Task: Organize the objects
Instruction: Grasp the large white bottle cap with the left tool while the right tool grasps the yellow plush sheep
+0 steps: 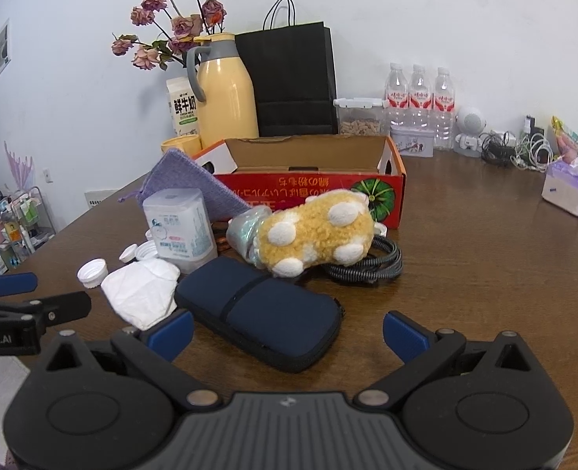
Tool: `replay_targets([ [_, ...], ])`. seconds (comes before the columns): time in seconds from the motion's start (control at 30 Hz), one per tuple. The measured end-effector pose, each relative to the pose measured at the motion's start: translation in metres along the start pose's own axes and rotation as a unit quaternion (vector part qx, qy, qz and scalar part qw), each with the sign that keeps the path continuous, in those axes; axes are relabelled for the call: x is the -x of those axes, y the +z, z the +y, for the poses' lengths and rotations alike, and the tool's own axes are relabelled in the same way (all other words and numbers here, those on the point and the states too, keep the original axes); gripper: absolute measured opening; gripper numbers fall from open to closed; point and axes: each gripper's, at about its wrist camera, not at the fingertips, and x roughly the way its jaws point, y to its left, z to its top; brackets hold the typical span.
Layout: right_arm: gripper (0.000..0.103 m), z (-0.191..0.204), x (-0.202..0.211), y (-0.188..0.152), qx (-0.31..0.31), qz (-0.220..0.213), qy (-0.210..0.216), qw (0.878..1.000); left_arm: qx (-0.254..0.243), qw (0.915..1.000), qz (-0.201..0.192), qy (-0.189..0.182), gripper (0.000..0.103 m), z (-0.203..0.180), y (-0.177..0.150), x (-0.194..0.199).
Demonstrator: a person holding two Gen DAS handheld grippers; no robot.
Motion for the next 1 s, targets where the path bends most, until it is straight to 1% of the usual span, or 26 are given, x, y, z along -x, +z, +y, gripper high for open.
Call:
replay_targets([
  [0.2,0.103,-0.004,-0.013,0.007,0.004,-0.012,-0.014,1.000,0.017,0.9996,-0.003,0.022,0.103,0.017,0.008,-0.014],
  [0.37,0.103,-0.008,-0.030,0.013,0.007,-0.013,-0.024,1.000,0.035,0.9978,-0.004,0.057,0.103,0.036,0.014,-0.030],
  [0.43,0.103,-0.009,-0.036,0.016,0.010,-0.014,-0.027,0.999,0.042,0.9964,0.000,0.074,0.103,0.045,0.016,-0.038],
  [0.5,0.103,-0.009,-0.043,0.019,0.012,-0.013,-0.030,0.999,0.051,0.9952,0.005,0.083,0.101,0.053,0.017,-0.045],
  [0.67,0.103,-0.008,-0.060,0.026,0.024,-0.015,-0.043,0.999,0.051,0.9941,0.024,0.093,0.090,0.062,0.014,-0.059],
  [0.73,0.103,-0.008,-0.067,0.029,0.028,-0.017,-0.047,0.998,0.049,0.9932,0.033,0.100,0.080,0.064,0.013,-0.065],
  [0.8,0.103,-0.007,-0.073,0.032,0.031,-0.018,-0.050,0.998,0.057,0.9924,0.043,0.100,0.072,0.067,0.012,-0.070],
  [0.83,0.103,-0.006,-0.075,0.033,0.033,-0.019,-0.051,0.998,0.059,0.9922,0.045,0.100,0.070,0.068,0.011,-0.072],
  [0.87,0.103,-0.005,-0.078,0.034,0.037,-0.020,-0.053,0.998,0.062,0.9923,0.042,0.099,0.069,0.069,0.010,-0.072],
  [0.93,0.103,-0.003,-0.083,0.036,0.047,-0.022,-0.057,0.997,0.063,0.9925,0.039,0.097,0.061,0.069,0.011,-0.073],
  [0.97,0.103,-0.002,-0.085,0.037,0.050,-0.023,-0.058,0.997,0.063,0.9926,0.038,0.097,0.059,0.069,0.011,-0.073],
  [1.0,0.103,-0.001,-0.087,0.038,0.054,-0.024,-0.059,0.997,0.062,0.9926,0.039,0.097,0.053,0.069,0.011,-0.074],
])
